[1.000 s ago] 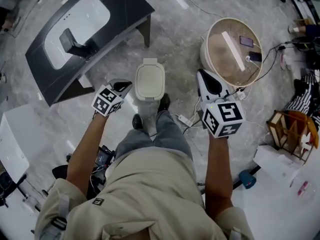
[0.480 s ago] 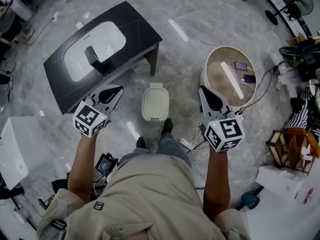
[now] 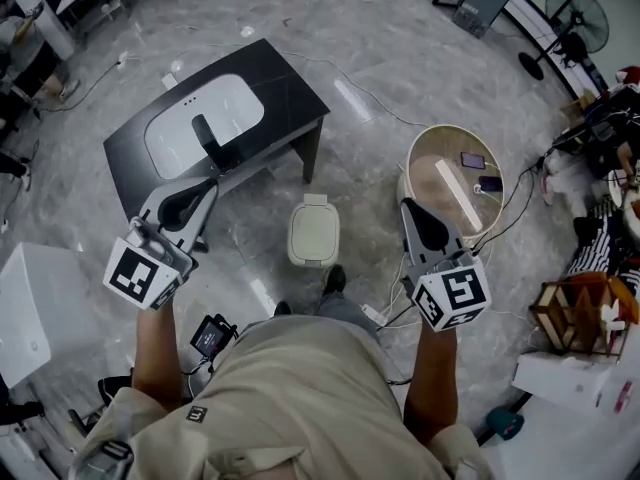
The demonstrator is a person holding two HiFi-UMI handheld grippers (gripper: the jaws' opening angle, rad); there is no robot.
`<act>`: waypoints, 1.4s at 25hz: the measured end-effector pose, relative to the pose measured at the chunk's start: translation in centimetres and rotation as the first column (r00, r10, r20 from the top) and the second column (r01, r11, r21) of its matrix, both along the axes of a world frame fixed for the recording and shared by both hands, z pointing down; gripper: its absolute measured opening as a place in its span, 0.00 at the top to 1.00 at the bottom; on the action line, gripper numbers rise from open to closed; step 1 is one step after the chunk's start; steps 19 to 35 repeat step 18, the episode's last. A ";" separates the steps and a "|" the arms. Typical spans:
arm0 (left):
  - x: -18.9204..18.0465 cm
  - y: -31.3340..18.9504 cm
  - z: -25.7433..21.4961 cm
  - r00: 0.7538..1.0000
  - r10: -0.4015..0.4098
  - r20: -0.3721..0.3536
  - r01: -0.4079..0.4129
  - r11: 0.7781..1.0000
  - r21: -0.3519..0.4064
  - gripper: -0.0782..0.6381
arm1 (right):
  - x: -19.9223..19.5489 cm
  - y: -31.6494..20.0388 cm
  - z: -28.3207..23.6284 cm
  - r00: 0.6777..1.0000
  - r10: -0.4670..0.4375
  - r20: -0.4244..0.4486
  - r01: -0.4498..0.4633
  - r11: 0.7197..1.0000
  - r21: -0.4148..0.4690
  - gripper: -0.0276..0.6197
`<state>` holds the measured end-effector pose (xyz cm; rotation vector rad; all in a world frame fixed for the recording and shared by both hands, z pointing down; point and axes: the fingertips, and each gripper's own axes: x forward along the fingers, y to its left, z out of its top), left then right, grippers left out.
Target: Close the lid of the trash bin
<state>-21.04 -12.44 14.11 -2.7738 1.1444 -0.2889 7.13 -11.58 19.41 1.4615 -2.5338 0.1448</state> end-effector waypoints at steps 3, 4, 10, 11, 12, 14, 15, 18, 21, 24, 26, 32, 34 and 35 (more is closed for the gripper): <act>-1.4 2.3 -1.3 1.000 -0.012 0.024 0.012 1.000 0.015 0.87 | -0.2 1.6 -0.8 1.000 0.007 0.003 -0.007 1.000 0.011 0.92; -1.7 2.9 -1.8 1.000 -0.012 0.028 0.011 1.000 0.029 0.87 | -0.2 2.0 -1.1 1.000 0.011 0.005 -0.011 1.000 0.014 0.92; -2.8 5.5 -3.1 0.999 0.001 0.034 -0.003 0.998 0.069 0.87 | -0.5 4.1 -1.9 0.999 0.032 -0.002 -0.032 0.999 0.024 0.92; -2.7 5.8 -3.3 1.000 0.007 0.027 -0.009 0.997 0.079 0.87 | -0.5 4.3 -1.9 0.999 0.034 -0.004 -0.034 0.999 0.026 0.92; -2.5 5.9 -3.7 1.000 0.015 0.012 -0.016 0.996 0.092 0.87 | -0.5 4.5 -1.9 0.999 0.037 -0.005 -0.036 0.999 0.026 0.92; -2.4 6.2 -3.6 1.000 0.021 0.013 -0.022 0.995 0.093 0.87 | -0.5 4.9 -1.8 0.999 0.041 -0.007 -0.040 0.999 0.026 0.92; -2.6 6.4 -3.2 0.999 0.017 0.029 -0.020 0.996 0.081 0.87 | -0.5 5.1 -1.8 0.999 0.042 -0.008 -0.041 0.999 0.026 0.92; -2.8 6.9 -2.4 0.998 0.014 0.059 -0.017 0.998 0.059 0.87 | -0.3 5.8 -1.8 0.999 0.049 -0.010 -0.049 0.999 0.022 0.92; -2.8 6.9 -2.4 0.998 0.014 0.059 -0.017 0.998 0.059 0.87 | -0.3 5.8 -1.8 0.999 0.049 -0.010 -0.049 0.999 0.022 0.92; -2.8 6.9 -2.4 0.998 0.014 0.059 -0.017 0.998 0.059 0.87 | -0.3 5.8 -1.8 0.999 0.049 -0.010 -0.049 0.999 0.022 0.92; -2.8 6.9 -2.4 0.998 0.014 0.059 -0.017 0.998 0.059 0.87 | -0.3 5.8 -1.8 0.999 0.049 -0.010 -0.049 0.999 0.022 0.92; -2.8 6.9 -2.4 0.998 0.014 0.059 -0.017 0.998 0.059 0.87 | -0.3 5.8 -1.8 0.999 0.049 -0.010 -0.049 0.999 0.022 0.92; -2.8 6.9 -2.4 0.998 0.014 0.059 -0.017 0.998 0.059 0.87 | -0.3 5.8 -1.8 0.999 0.049 -0.010 -0.049 0.999 0.022 0.92; -2.8 6.9 -2.4 0.998 0.014 0.059 -0.017 0.998 0.059 0.87 | -0.3 5.8 -1.8 0.999 0.049 -0.010 -0.049 0.999 0.022 0.92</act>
